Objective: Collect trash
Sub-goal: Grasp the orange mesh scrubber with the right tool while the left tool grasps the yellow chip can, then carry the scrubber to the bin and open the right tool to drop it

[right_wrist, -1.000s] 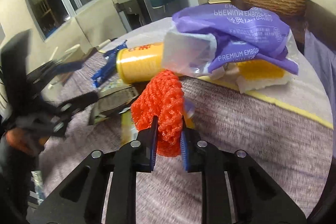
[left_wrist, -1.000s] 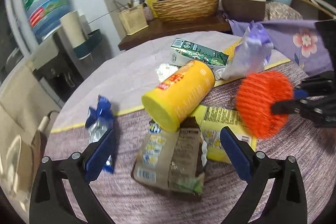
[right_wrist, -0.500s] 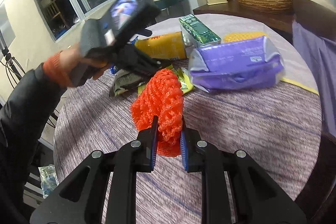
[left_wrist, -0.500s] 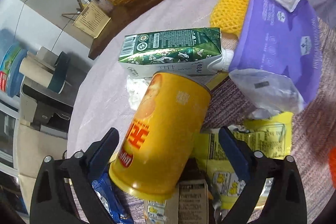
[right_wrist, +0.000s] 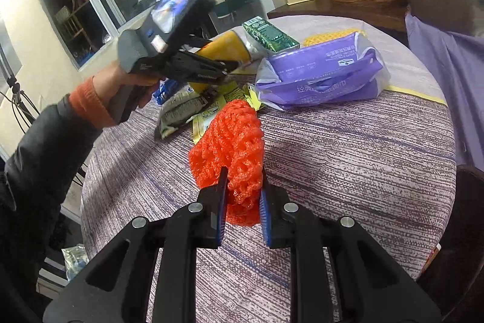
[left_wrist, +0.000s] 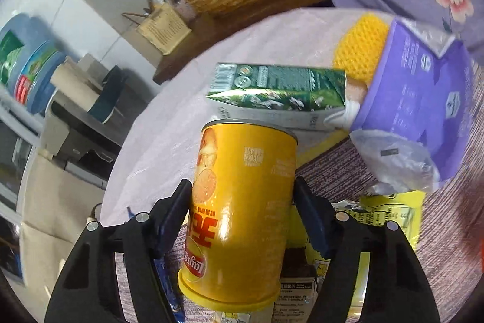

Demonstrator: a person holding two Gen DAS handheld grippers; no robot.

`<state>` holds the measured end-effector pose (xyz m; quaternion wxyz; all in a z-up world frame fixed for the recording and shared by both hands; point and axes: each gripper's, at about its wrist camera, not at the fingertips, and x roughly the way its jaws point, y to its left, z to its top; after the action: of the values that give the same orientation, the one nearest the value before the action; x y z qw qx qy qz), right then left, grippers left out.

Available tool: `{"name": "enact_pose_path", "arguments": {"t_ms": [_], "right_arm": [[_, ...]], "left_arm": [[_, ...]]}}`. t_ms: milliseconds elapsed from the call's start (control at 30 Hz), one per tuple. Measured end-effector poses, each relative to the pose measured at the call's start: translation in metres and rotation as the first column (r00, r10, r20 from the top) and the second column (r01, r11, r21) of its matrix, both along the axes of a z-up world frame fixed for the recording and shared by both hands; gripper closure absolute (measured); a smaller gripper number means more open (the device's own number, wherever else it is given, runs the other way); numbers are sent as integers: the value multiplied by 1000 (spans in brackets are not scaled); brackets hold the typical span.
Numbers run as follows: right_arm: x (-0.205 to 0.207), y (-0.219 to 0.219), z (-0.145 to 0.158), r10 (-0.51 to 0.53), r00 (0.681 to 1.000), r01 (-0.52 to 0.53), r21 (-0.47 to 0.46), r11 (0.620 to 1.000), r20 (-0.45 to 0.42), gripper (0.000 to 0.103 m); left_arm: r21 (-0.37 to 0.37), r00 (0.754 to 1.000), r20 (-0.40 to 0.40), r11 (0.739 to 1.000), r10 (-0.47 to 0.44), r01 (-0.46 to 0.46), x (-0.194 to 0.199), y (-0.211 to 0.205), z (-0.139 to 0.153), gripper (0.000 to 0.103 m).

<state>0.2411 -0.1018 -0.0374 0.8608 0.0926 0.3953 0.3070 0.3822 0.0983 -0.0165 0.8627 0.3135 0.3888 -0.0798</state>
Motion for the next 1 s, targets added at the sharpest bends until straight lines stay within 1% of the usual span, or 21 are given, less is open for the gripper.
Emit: {"name": "enact_pose_path", "arguments": {"t_ms": [33, 100, 167, 267, 333, 433, 567, 667, 767, 833, 900, 1000], "right_arm": [[-1, -1, 1, -4, 1000, 4, 4, 1000, 2, 84], [-4, -8, 1, -13, 1000, 13, 22, 1000, 5, 84], [-7, -13, 2, -20, 1000, 19, 35, 999, 8, 84], [-13, -21, 1, -34, 999, 34, 46, 998, 9, 84], [-17, -28, 2, -46, 999, 45, 60, 997, 12, 84], [-26, -41, 2, -69, 997, 67, 69, 995, 26, 84], [-37, -61, 1, -105, 994, 101, 94, 990, 34, 84], [-47, -85, 1, -148, 988, 143, 114, 983, 40, 84], [-59, -116, 2, -211, 976, 204, 133, 970, 47, 84], [-65, -140, 2, -267, 962, 258, 138, 956, 52, 84], [-70, -166, 0, -327, 944, 319, 133, 938, 49, 84], [-77, -214, -12, -463, 885, 459, 72, 885, 46, 84]], "left_arm": [[-24, 1000, 24, 1000, 17, -17, -4, 5, 6, 35], [-106, 997, 61, 993, 54, -47, -17, 15, 18, 36], [-196, 991, 95, 978, 96, -76, -33, 26, 29, 36], [-247, 982, 143, 966, 121, -83, -57, 33, 37, 36], [-277, 972, 181, 956, 149, -95, -78, 35, 42, 36], [-369, 962, 196, 923, 188, -105, -104, 41, 50, 36], [-453, 949, 231, 887, 214, -90, -142, 34, 59, 36], [-496, 948, 243, 866, 208, -63, -167, 21, 62, 36], [-503, 945, 271, 864, 184, -24, -190, -5, 62, 36], [-514, 947, 284, 858, 149, 19, -205, -28, 63, 36], [-528, 954, 282, 847, 101, 67, -214, -53, 61, 36], [-546, 959, 281, 826, 24, 139, -222, -94, 58, 36]]}}
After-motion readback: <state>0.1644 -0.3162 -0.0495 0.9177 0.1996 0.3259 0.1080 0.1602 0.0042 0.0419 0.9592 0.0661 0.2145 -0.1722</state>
